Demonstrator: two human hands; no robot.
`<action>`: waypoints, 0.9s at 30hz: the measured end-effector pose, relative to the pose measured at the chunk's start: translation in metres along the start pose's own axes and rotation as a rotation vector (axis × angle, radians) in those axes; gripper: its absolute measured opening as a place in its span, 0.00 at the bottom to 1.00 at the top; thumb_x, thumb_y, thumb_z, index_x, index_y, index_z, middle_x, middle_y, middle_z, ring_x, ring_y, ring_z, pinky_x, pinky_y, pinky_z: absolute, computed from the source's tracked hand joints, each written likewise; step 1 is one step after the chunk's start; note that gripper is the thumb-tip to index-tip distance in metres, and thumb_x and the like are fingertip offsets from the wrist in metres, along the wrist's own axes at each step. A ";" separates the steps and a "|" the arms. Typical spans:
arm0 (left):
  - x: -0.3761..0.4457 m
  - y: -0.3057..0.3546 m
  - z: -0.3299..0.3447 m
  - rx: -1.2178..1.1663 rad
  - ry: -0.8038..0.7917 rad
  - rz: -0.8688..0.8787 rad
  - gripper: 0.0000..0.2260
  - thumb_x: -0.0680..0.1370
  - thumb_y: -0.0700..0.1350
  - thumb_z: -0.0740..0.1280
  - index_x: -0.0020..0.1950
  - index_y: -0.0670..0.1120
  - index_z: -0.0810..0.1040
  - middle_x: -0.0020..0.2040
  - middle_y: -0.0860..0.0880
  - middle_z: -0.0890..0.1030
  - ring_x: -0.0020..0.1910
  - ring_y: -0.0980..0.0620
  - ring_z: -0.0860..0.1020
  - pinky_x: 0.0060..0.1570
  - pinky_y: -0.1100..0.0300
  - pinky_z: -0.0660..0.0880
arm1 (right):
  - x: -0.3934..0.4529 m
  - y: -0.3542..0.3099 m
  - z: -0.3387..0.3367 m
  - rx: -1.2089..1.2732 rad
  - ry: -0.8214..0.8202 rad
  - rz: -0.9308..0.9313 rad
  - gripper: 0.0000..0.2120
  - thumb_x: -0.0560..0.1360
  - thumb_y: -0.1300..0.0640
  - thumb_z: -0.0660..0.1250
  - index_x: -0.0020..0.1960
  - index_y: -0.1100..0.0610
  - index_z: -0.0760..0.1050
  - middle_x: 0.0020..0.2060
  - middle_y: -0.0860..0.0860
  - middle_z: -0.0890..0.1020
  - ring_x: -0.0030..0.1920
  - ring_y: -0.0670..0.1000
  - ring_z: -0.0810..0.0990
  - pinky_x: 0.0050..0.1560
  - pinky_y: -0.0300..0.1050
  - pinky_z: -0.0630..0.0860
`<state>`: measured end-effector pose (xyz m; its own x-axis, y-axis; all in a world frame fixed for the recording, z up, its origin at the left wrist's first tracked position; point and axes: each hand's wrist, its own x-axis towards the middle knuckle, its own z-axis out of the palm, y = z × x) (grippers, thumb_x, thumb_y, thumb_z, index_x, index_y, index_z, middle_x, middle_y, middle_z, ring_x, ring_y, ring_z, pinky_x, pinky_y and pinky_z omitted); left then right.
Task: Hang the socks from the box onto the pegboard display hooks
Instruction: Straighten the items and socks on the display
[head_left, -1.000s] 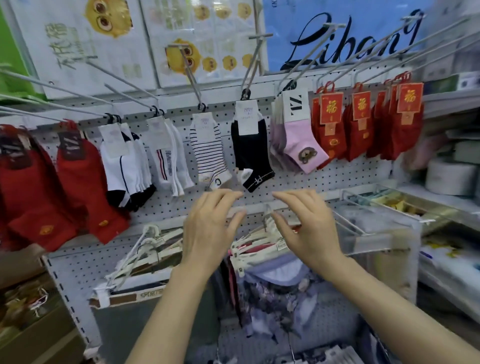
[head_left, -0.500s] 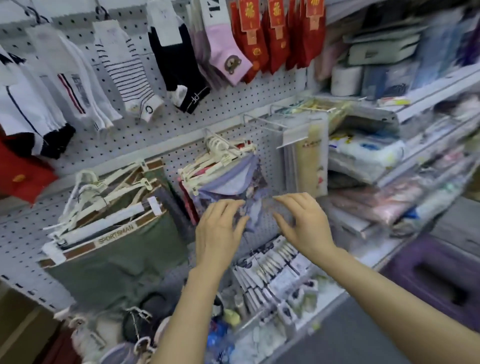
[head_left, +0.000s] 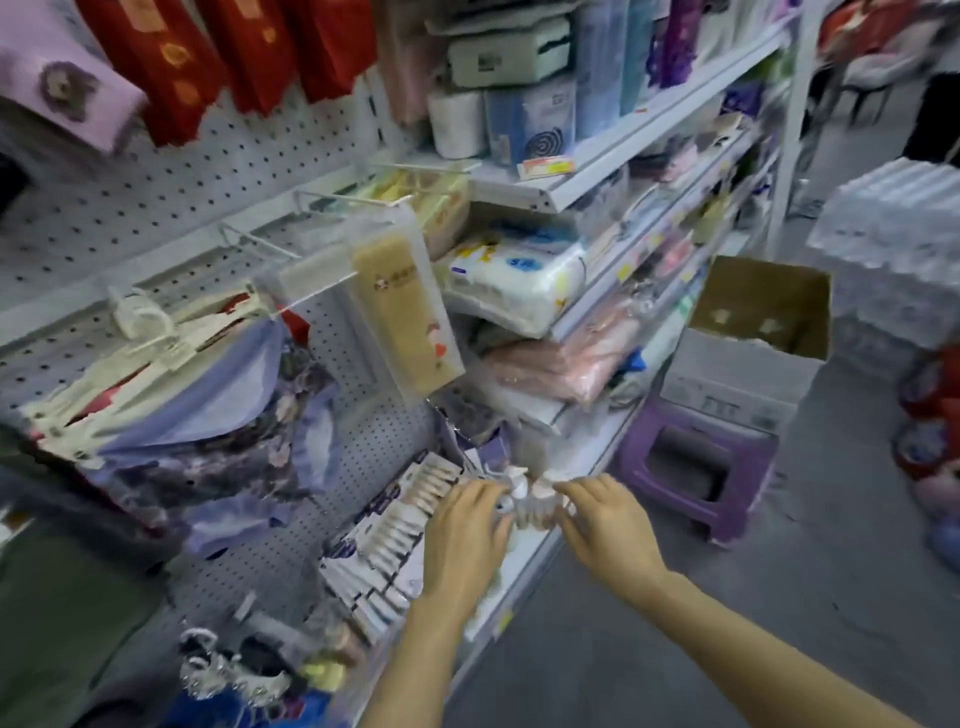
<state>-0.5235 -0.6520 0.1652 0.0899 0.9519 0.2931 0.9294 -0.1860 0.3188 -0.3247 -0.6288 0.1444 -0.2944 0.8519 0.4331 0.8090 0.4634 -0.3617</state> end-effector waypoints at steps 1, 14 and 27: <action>0.010 0.011 0.014 -0.009 -0.026 0.018 0.11 0.74 0.49 0.70 0.56 0.52 0.80 0.52 0.54 0.81 0.51 0.49 0.79 0.48 0.56 0.76 | -0.003 0.018 -0.002 -0.021 -0.015 0.023 0.15 0.66 0.57 0.76 0.52 0.56 0.81 0.41 0.50 0.81 0.40 0.56 0.79 0.40 0.47 0.76; 0.141 0.136 0.163 -0.121 -0.252 0.236 0.15 0.66 0.49 0.77 0.52 0.54 0.81 0.46 0.58 0.81 0.44 0.54 0.80 0.43 0.61 0.75 | -0.003 0.210 -0.035 -0.145 -0.052 0.397 0.11 0.62 0.62 0.73 0.45 0.56 0.81 0.36 0.50 0.81 0.35 0.56 0.79 0.32 0.48 0.77; 0.328 0.189 0.240 -0.216 -0.393 0.432 0.13 0.77 0.49 0.69 0.62 0.51 0.79 0.57 0.54 0.80 0.57 0.50 0.77 0.55 0.56 0.73 | 0.097 0.336 -0.046 -0.195 -0.026 0.712 0.11 0.64 0.62 0.77 0.45 0.56 0.81 0.39 0.51 0.82 0.40 0.57 0.81 0.37 0.46 0.77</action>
<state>-0.2324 -0.3162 0.1053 0.6050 0.7905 0.0958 0.6898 -0.5804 0.4328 -0.0575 -0.4019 0.1025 0.3255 0.9369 0.1276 0.8839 -0.2536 -0.3930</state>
